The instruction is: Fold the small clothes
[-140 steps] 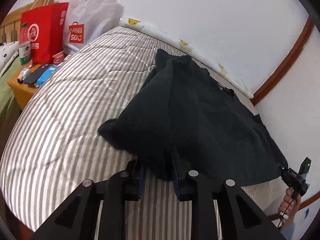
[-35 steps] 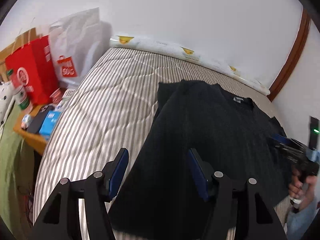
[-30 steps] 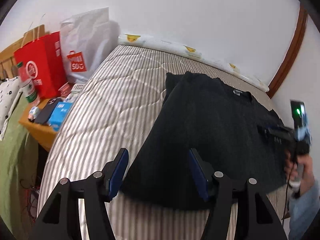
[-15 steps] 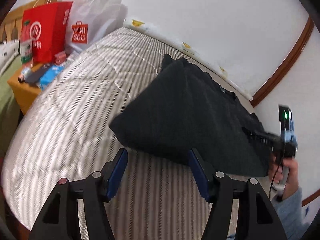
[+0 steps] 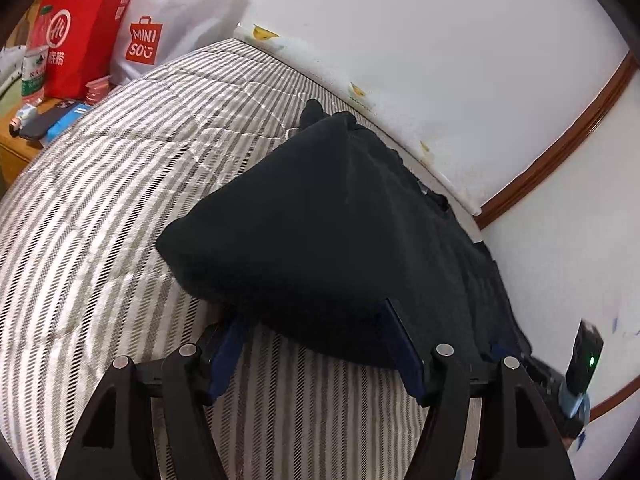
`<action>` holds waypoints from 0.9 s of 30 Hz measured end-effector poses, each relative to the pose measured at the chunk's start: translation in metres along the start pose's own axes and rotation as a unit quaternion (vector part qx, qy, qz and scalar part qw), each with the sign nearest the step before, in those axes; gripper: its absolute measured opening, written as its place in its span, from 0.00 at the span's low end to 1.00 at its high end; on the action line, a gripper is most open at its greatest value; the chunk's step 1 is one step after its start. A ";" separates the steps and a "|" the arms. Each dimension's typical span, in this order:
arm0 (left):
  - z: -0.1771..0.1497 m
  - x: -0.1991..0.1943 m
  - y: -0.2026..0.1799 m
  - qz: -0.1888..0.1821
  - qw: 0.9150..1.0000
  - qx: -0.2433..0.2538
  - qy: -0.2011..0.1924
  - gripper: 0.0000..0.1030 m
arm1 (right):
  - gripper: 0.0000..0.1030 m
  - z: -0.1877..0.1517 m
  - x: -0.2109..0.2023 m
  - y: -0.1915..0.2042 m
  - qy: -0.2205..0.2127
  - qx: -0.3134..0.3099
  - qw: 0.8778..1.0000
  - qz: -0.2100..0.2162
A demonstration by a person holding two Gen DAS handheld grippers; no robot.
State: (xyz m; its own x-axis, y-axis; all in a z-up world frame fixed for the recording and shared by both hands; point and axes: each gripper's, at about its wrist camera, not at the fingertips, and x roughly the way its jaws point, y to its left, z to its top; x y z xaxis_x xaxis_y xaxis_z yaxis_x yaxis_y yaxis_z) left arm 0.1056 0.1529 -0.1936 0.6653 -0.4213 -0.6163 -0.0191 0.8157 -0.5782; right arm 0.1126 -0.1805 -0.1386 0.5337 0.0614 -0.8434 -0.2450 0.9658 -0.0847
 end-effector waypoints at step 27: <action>0.045 -0.011 -0.142 0.049 0.986 0.153 -0.051 0.15 | 0.47 -0.039 -0.062 -0.094 -0.050 0.141 0.988 -0.022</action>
State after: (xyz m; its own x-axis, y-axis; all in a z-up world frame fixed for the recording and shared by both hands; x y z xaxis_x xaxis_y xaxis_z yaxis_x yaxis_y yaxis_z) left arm 0.1350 0.0598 -0.0812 0.7430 -0.3049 -0.5958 0.1278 0.9385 -0.3208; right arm 0.0708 -0.2846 -0.0991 0.6196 0.0278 -0.7844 0.0091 0.9991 0.0426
